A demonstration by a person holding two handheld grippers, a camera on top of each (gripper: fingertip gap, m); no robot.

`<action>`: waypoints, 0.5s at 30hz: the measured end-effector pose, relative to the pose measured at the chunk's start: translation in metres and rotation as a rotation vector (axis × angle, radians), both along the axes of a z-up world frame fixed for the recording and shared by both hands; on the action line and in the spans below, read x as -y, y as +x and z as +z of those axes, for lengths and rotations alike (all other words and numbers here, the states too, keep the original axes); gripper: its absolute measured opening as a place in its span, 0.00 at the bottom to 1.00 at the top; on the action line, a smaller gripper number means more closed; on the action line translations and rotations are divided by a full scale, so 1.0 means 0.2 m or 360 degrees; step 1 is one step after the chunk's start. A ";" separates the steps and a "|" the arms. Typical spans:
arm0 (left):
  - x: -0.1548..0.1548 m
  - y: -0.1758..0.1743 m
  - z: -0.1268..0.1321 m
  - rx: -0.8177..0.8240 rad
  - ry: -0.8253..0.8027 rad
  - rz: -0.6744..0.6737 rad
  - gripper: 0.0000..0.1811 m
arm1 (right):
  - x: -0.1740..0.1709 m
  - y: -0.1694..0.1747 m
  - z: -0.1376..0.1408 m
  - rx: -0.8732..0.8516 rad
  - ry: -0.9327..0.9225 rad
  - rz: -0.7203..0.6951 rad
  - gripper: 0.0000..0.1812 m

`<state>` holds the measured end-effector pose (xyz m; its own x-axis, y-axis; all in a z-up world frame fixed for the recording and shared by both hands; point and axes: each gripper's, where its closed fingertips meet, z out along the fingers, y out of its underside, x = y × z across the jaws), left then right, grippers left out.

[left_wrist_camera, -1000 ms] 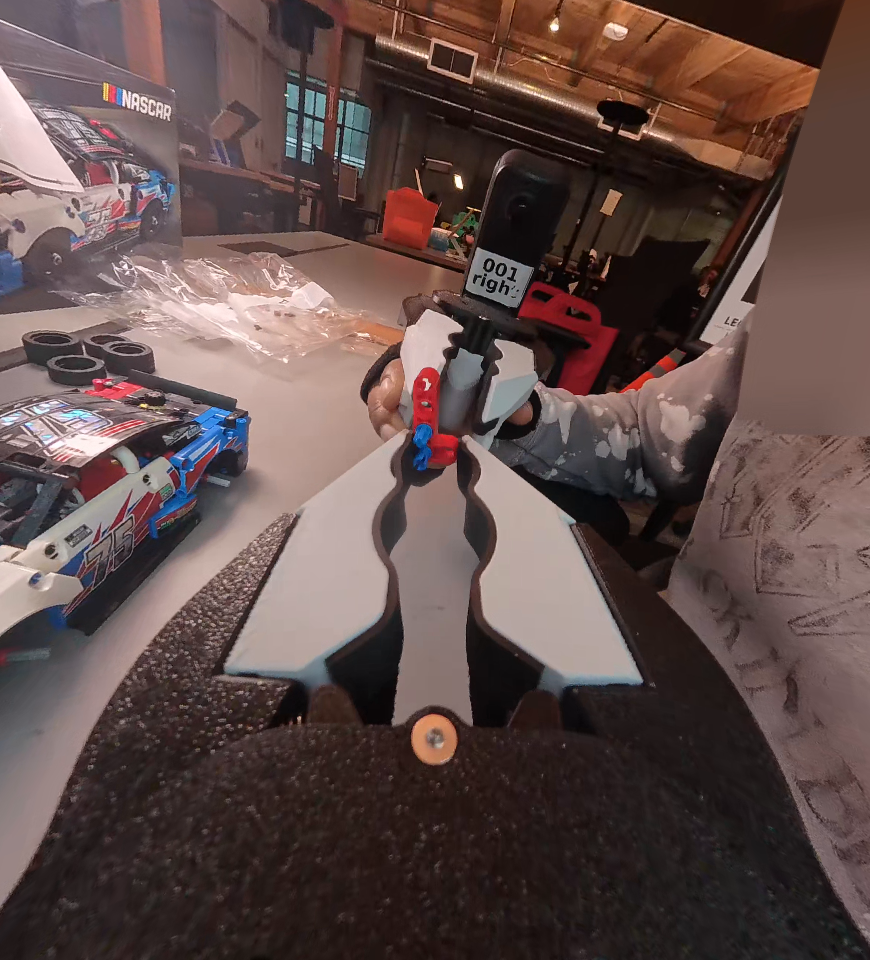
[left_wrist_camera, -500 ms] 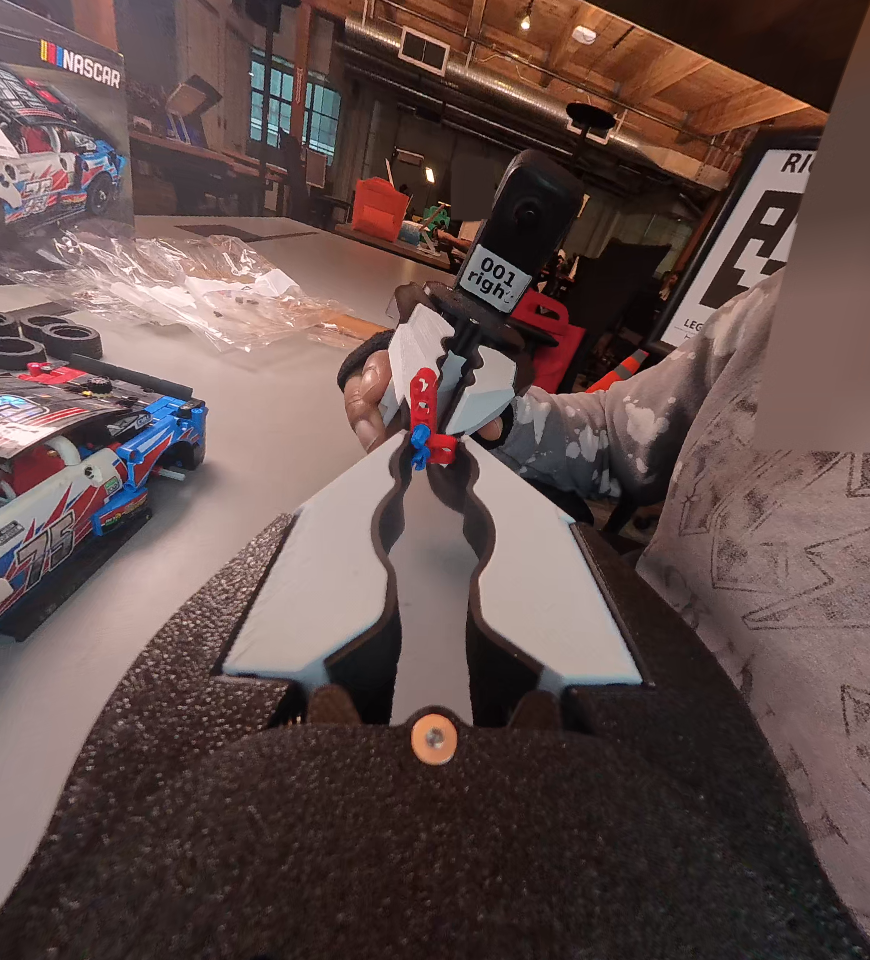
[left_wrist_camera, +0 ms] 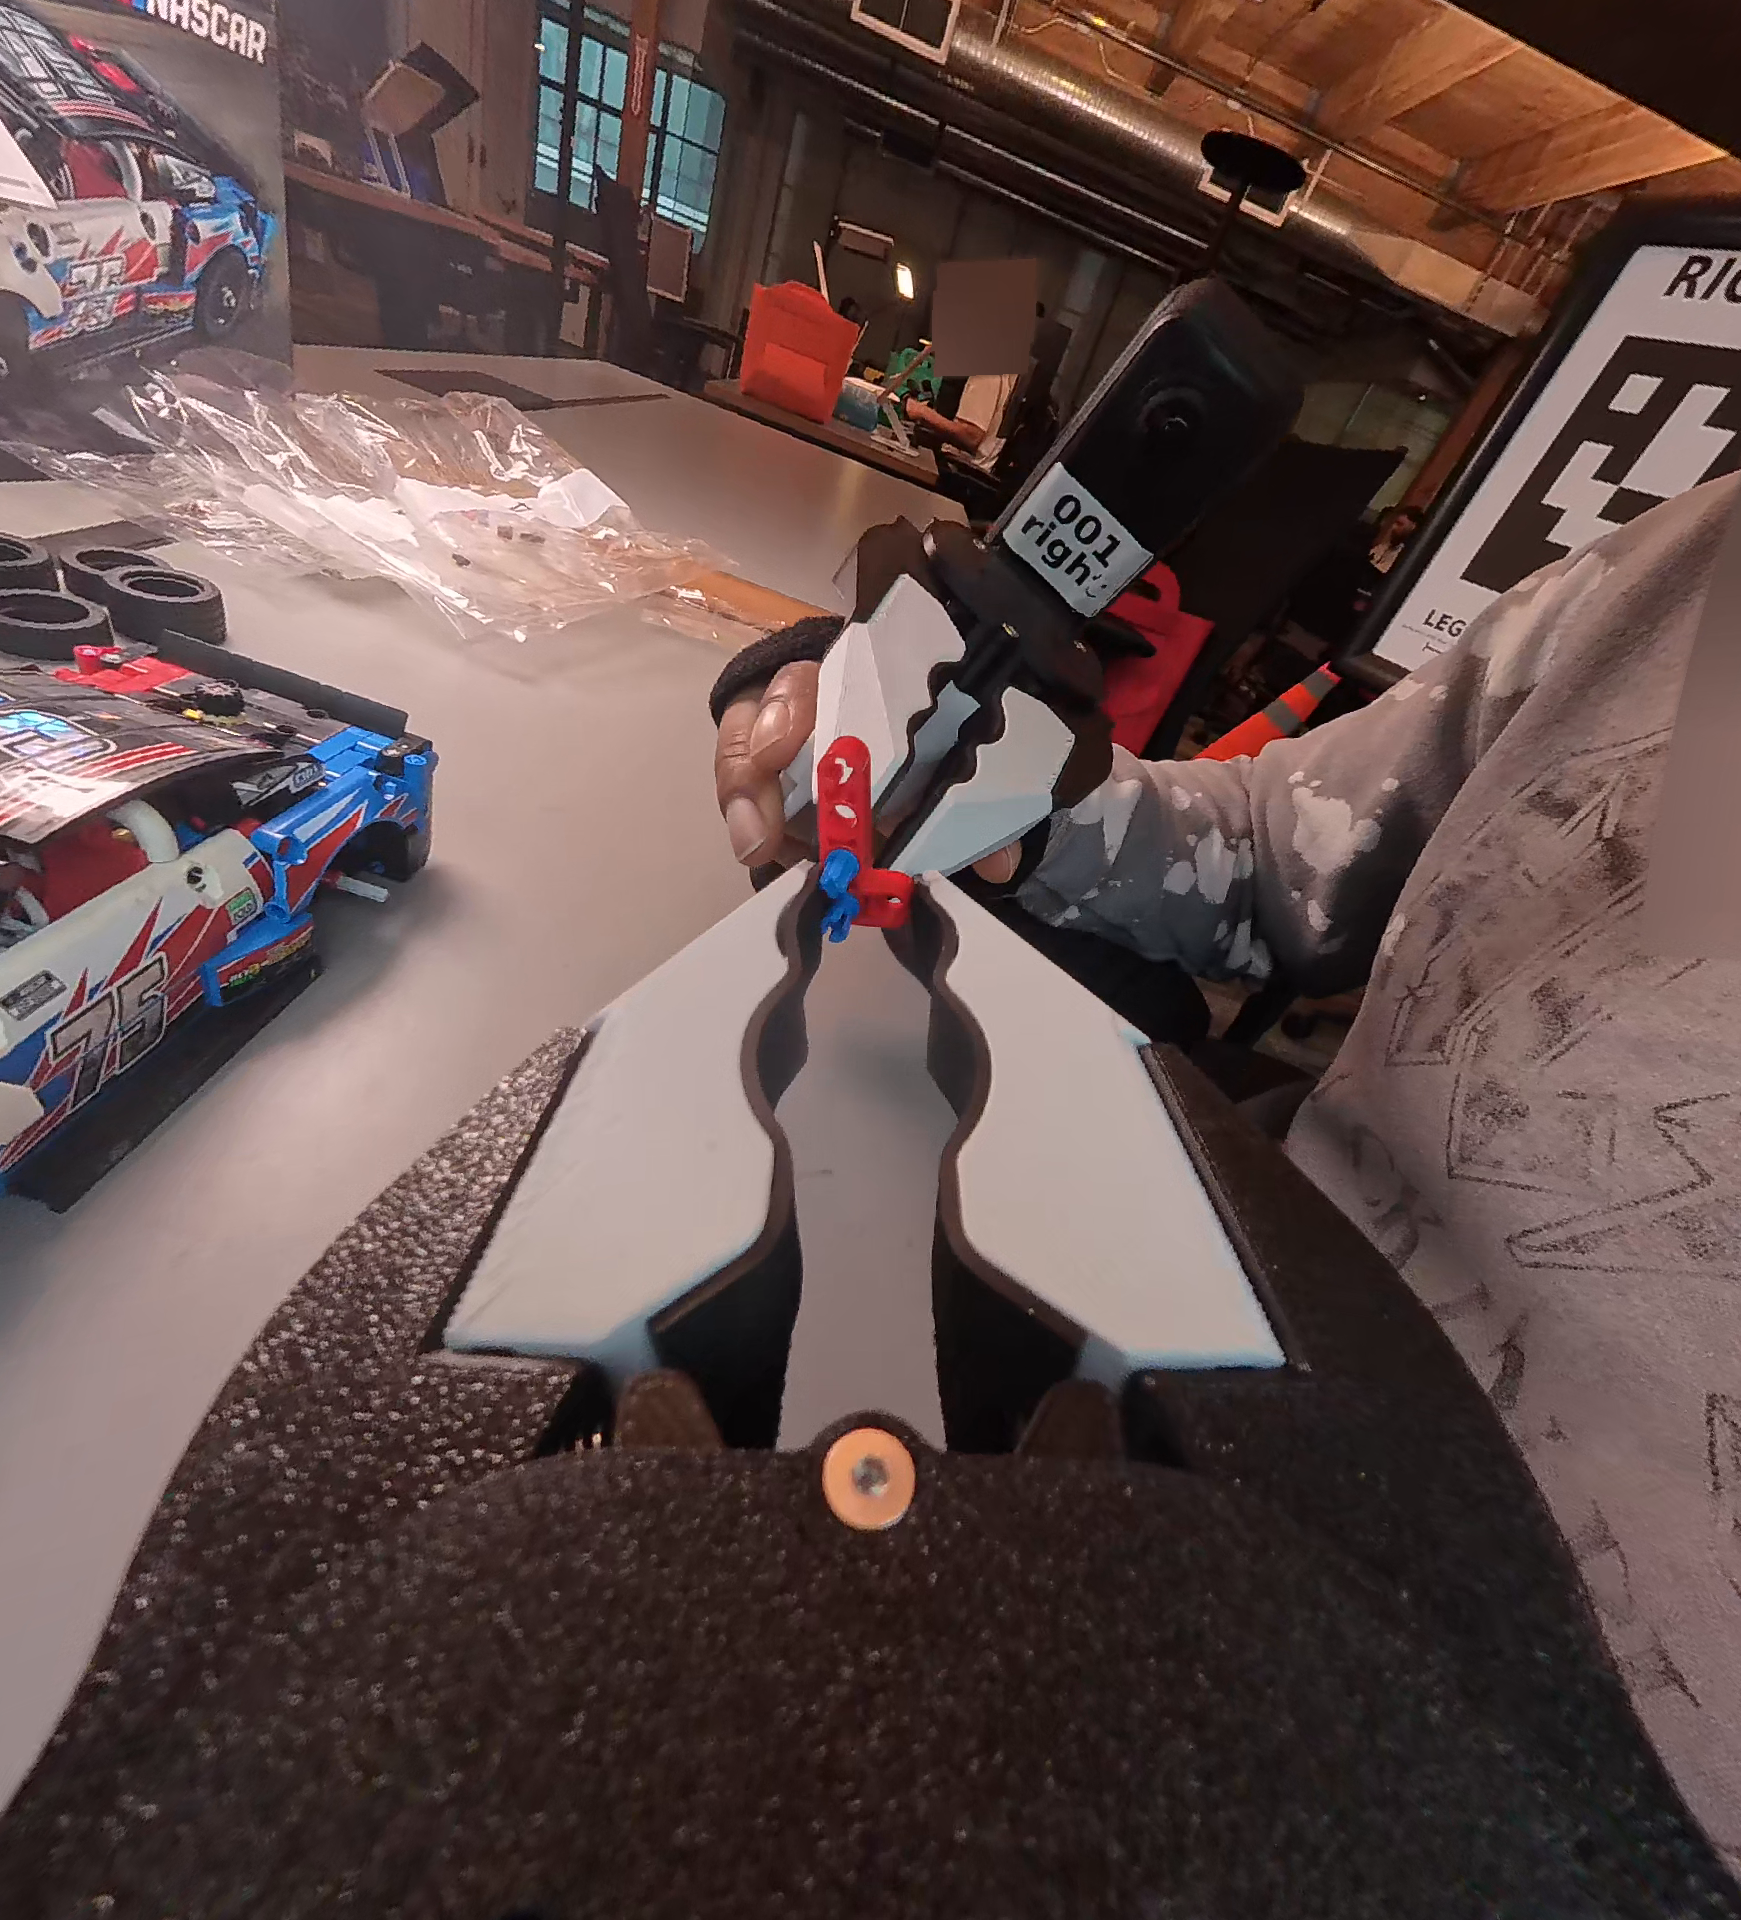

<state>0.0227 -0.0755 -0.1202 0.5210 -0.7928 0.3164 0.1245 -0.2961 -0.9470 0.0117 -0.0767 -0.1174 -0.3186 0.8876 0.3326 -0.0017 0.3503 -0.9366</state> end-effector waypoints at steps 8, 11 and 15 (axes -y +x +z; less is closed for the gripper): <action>-0.01 -0.02 -0.04 -0.0010 -0.0057 0.0020 0.08 | -0.01 -0.02 -0.05 0.0027 0.0071 -0.0049 0.02; -0.03 -0.03 -0.10 -0.0064 -0.0098 0.0045 0.08 | -0.02 -0.04 -0.10 0.0111 0.0036 -0.0061 0.02; -0.04 -0.03 -0.19 -0.0288 -0.0097 0.0069 0.08 | -0.06 -0.01 -0.18 0.0298 -0.0117 -0.0015 0.04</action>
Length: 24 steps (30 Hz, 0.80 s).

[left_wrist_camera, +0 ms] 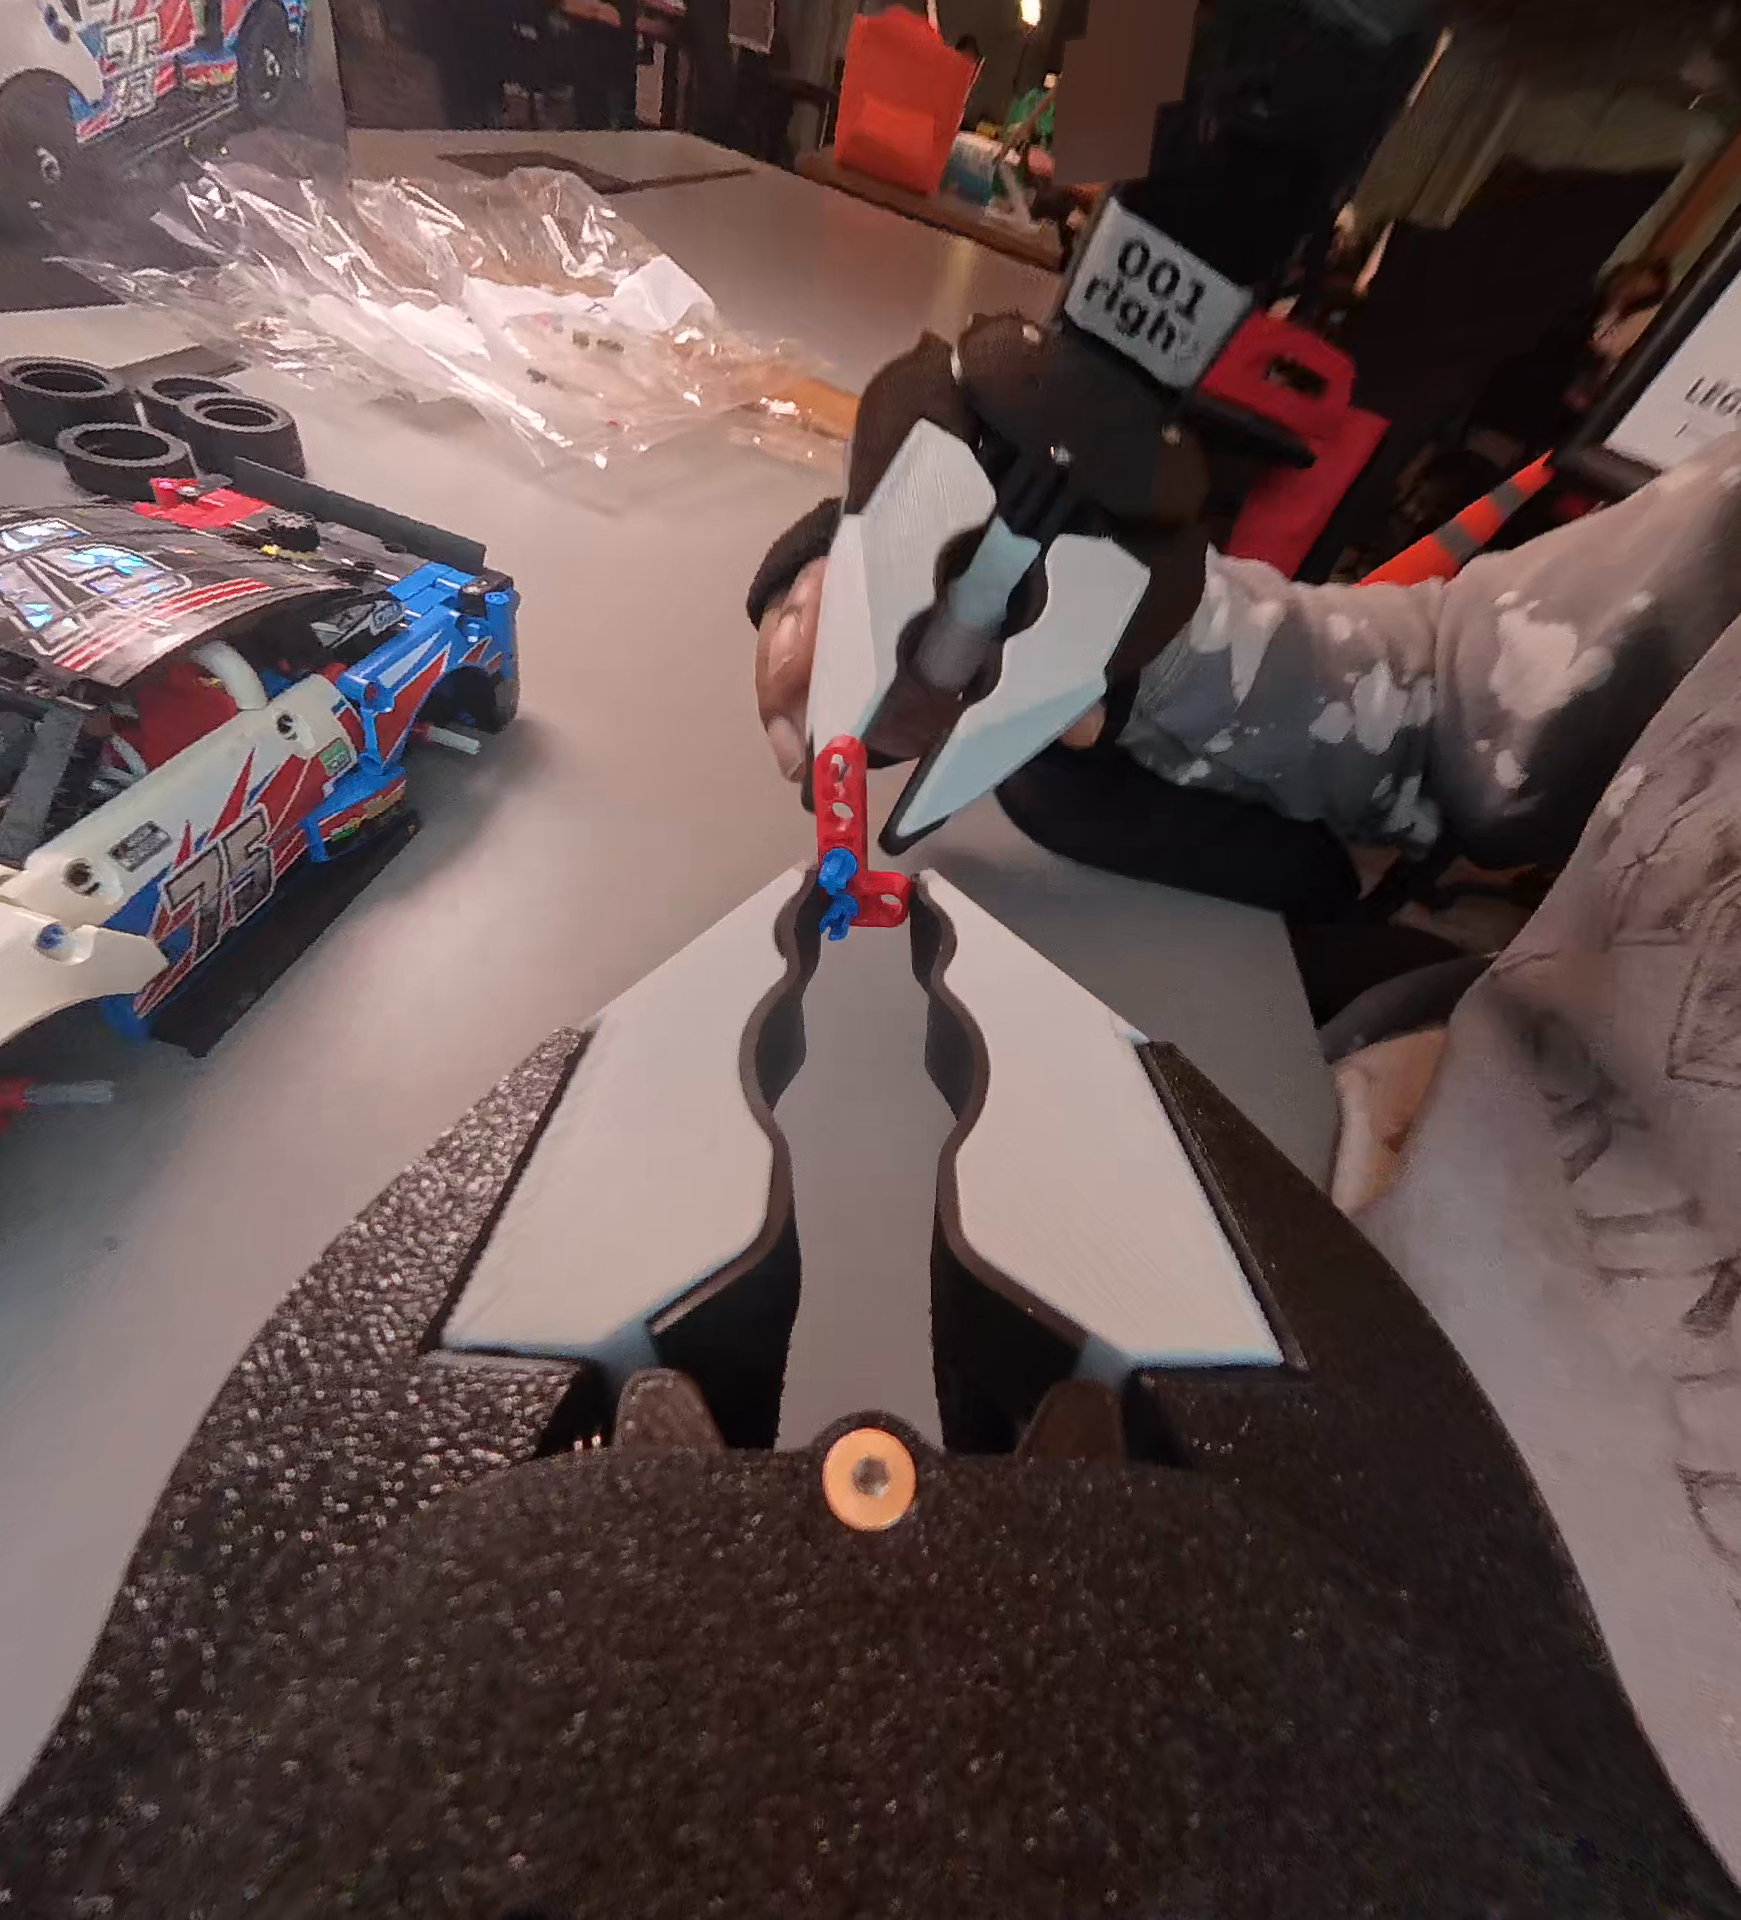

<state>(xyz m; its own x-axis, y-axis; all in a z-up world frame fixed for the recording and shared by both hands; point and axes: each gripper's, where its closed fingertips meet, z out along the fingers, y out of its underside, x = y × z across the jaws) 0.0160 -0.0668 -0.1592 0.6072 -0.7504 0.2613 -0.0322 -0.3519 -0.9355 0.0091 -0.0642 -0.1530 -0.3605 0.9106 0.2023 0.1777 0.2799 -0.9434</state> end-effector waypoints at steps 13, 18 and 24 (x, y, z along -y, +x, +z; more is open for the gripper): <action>0.02 0.04 -0.14 -0.0385 0.0069 -0.0032 0.08 | 0.05 0.02 -0.08 0.0205 -0.0214 0.0123 0.04; 0.01 0.02 -0.05 -0.0092 0.0021 -0.0034 0.08 | 0.03 0.02 -0.03 0.0134 -0.0312 0.0118 0.04; 0.01 0.01 -0.01 0.0053 -0.0004 -0.0030 0.08 | 0.02 0.02 -0.06 0.0164 -0.0308 0.0110 0.04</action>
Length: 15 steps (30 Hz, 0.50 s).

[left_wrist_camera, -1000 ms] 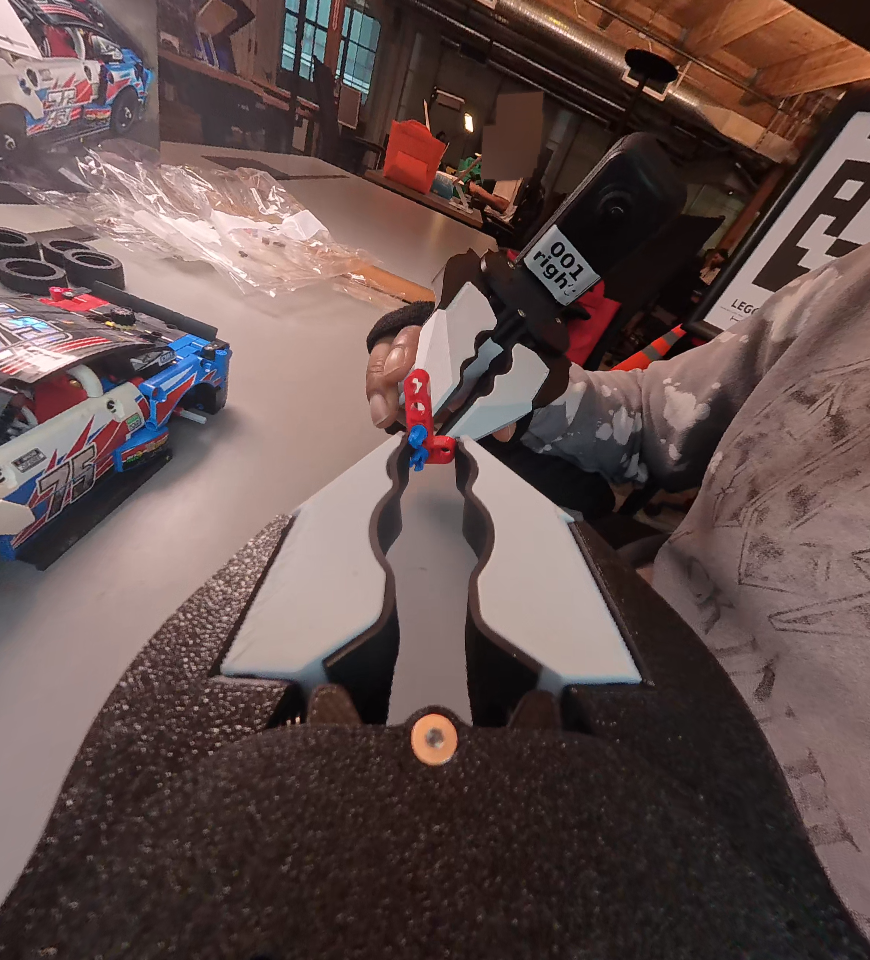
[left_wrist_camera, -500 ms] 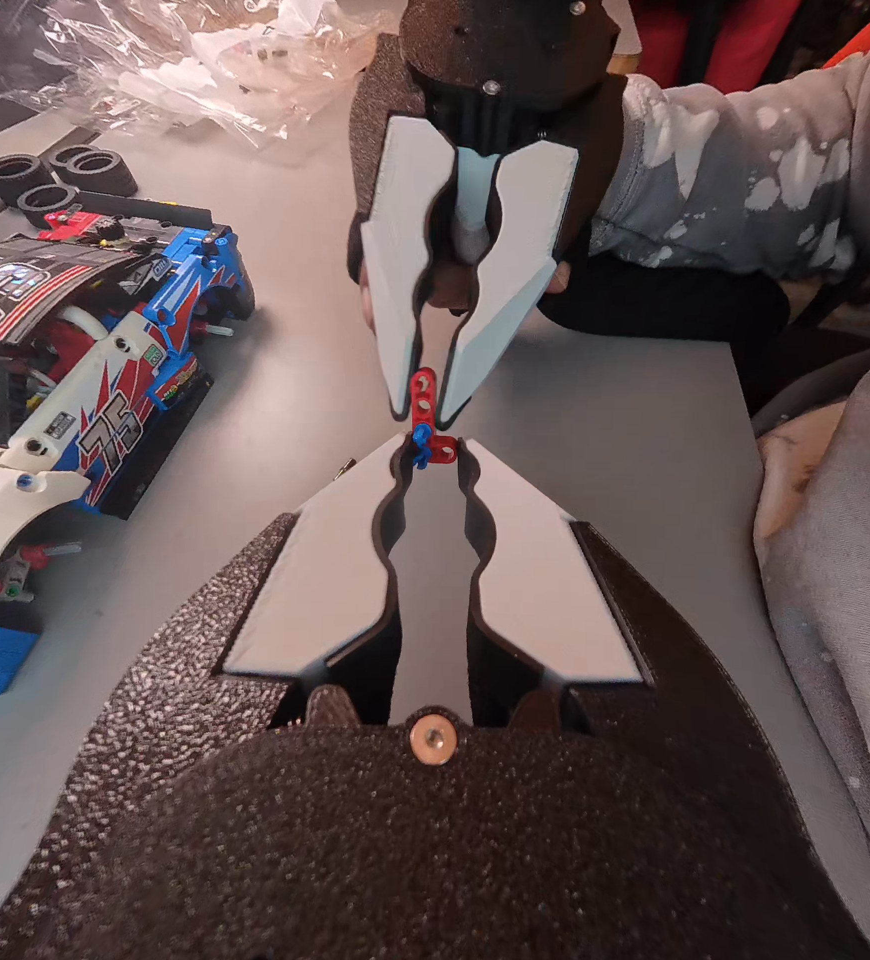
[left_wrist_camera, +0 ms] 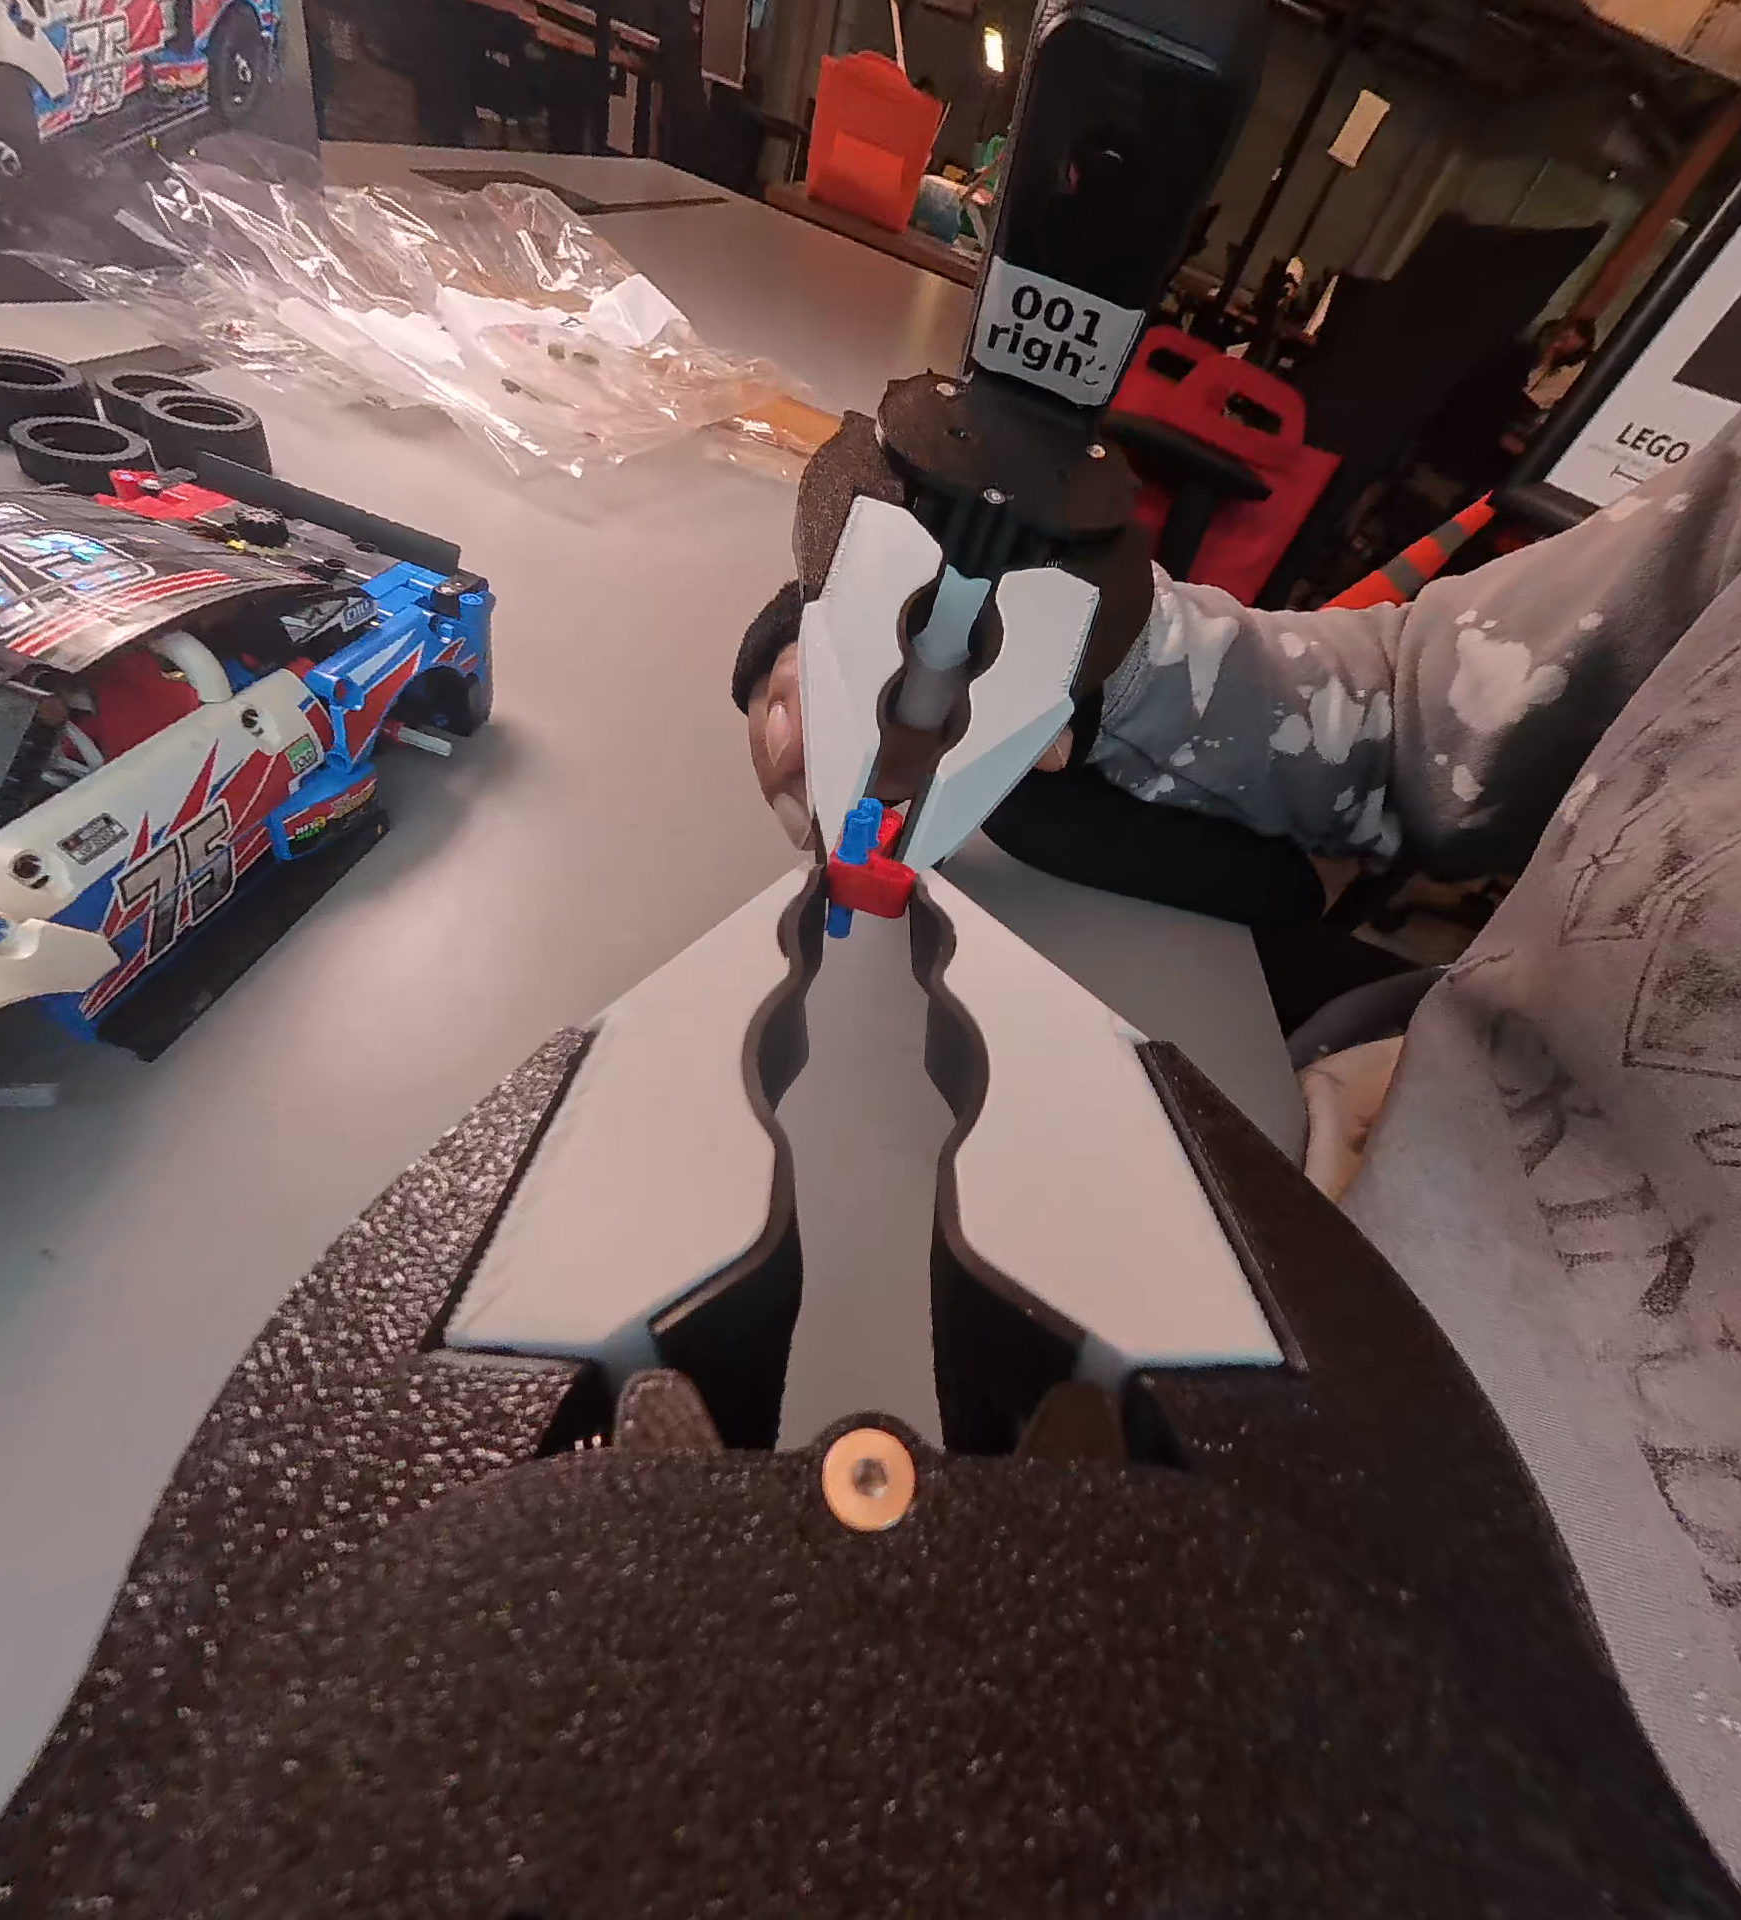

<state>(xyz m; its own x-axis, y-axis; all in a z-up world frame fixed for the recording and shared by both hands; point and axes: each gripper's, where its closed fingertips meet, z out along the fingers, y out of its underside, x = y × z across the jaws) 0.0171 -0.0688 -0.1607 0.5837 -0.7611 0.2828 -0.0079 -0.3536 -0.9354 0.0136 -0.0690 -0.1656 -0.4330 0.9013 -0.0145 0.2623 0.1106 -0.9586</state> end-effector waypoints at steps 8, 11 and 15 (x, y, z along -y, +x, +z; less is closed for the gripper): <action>-0.01 0.00 0.00 0.0031 0.0020 0.0031 0.08 | 0.02 -0.03 -0.06 0.0049 0.0064 -0.0026 0.04; -0.02 -0.01 0.00 0.0040 0.0018 0.0051 0.08 | 0.02 -0.04 -0.07 0.0055 0.0065 -0.0043 0.05; -0.01 -0.01 -0.02 -0.0073 0.0058 0.0054 0.07 | 0.00 -0.02 -0.07 0.0065 0.0052 -0.0040 0.07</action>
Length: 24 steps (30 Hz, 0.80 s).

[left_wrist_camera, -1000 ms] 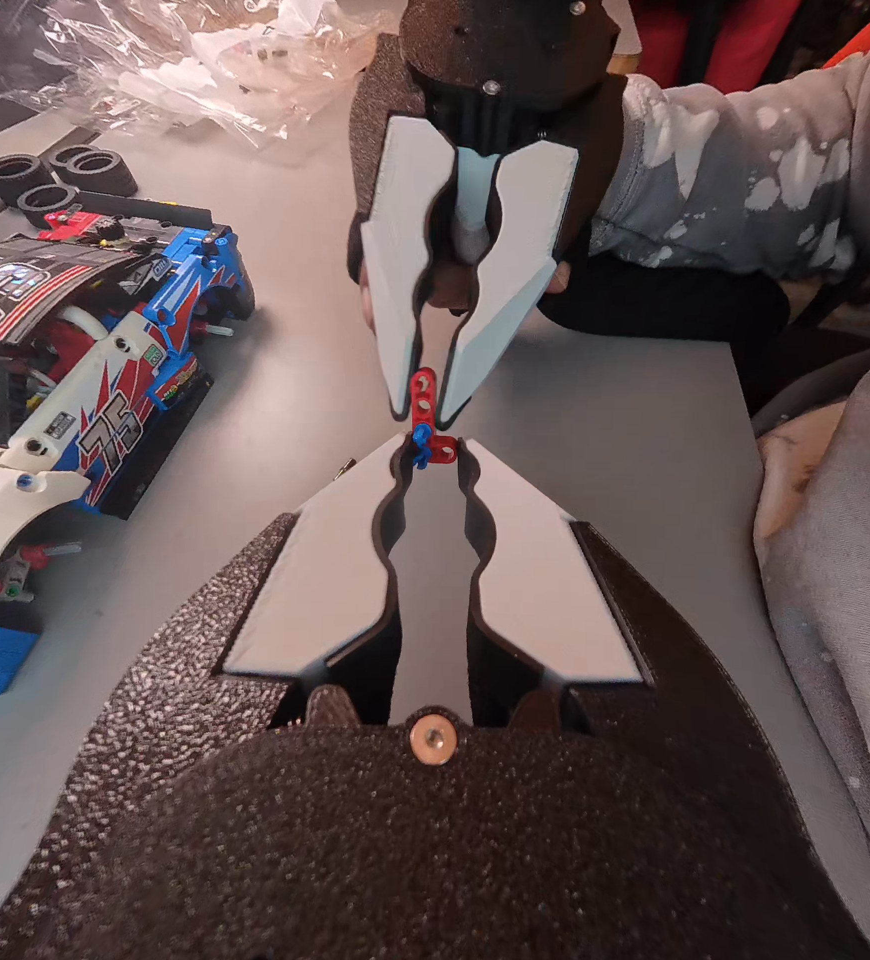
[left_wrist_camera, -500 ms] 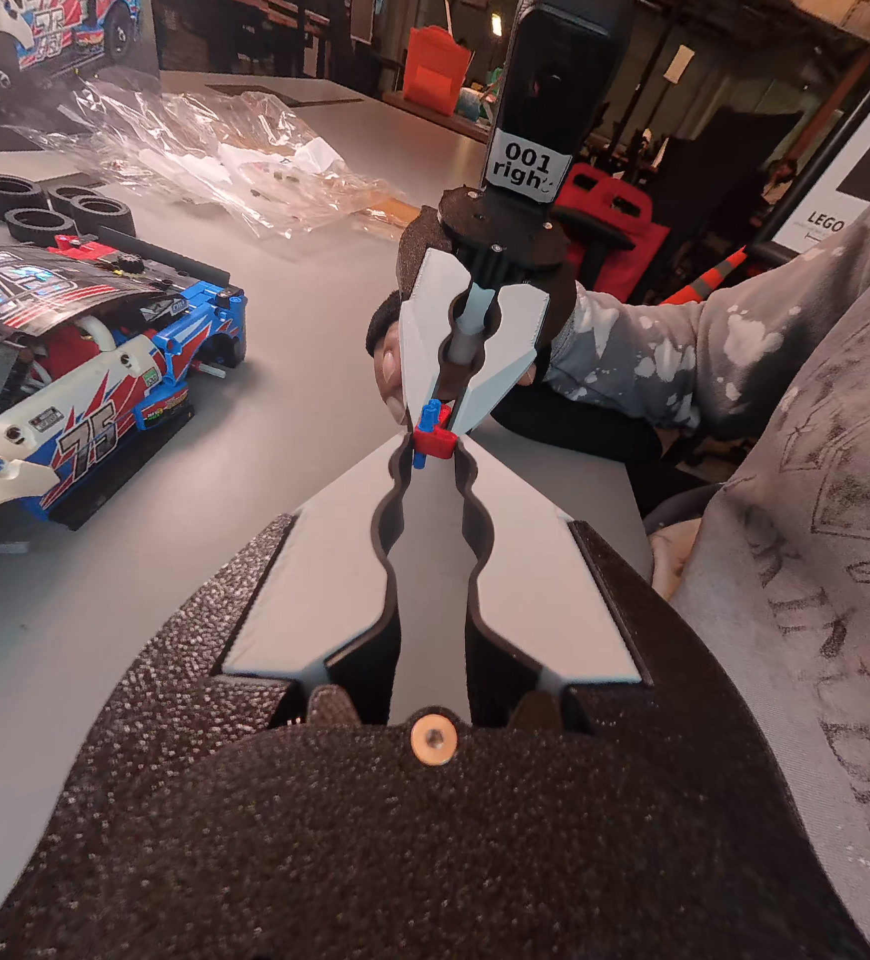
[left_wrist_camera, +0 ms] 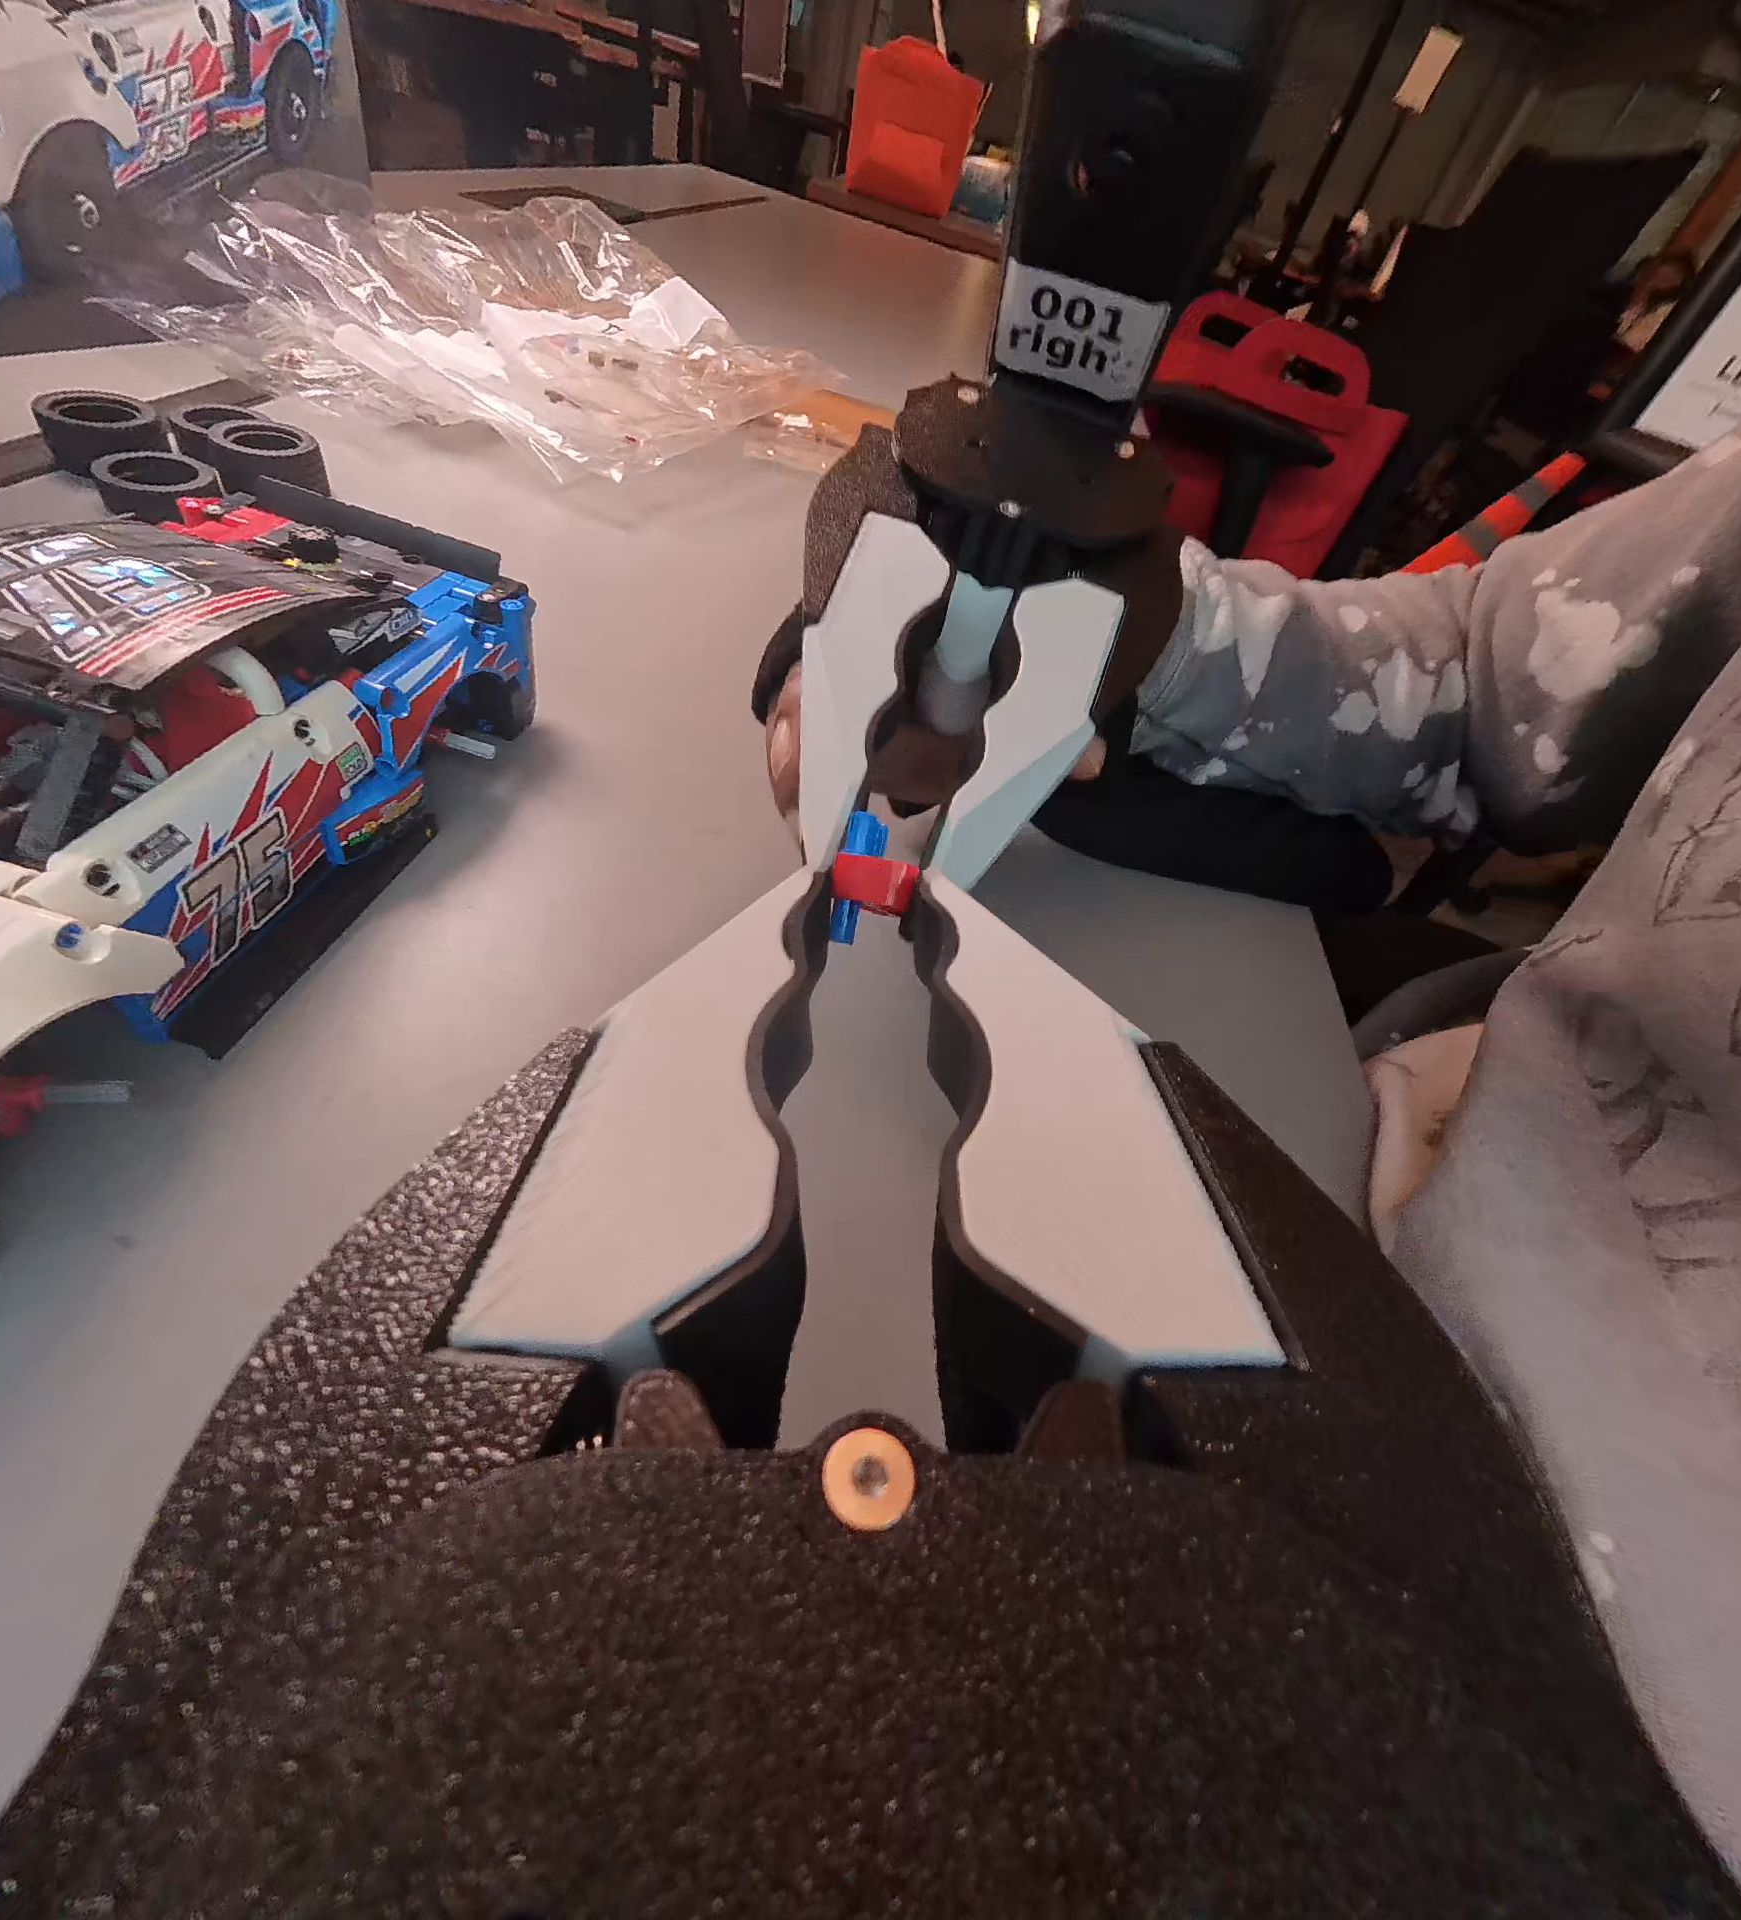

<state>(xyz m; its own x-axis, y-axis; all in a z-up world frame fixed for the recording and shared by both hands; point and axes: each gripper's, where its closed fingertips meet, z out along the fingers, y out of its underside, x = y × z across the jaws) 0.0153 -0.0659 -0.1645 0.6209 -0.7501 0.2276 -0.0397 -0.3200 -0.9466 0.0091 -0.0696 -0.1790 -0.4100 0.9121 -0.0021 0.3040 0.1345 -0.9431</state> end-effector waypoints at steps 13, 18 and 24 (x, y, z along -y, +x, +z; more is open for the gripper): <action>0.01 0.03 -0.09 -0.0398 0.0140 0.0026 0.07 | 0.01 0.02 -0.01 0.0047 -0.0028 0.0032 0.02; 0.01 0.02 -0.08 -0.0372 0.0147 0.0035 0.07 | 0.00 0.02 0.00 0.0031 -0.0047 0.0022 0.02; 0.01 0.03 -0.06 -0.0360 0.0155 0.0031 0.07 | 0.01 0.02 0.02 0.0015 -0.0065 0.0031 0.02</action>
<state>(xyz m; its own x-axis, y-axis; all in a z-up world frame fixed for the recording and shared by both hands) 0.0204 -0.0677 -0.1774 0.6626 -0.7489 0.0080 -0.2490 -0.2303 -0.9407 0.0136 -0.0710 -0.1759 -0.4276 0.9030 -0.0427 0.3103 0.1022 -0.9451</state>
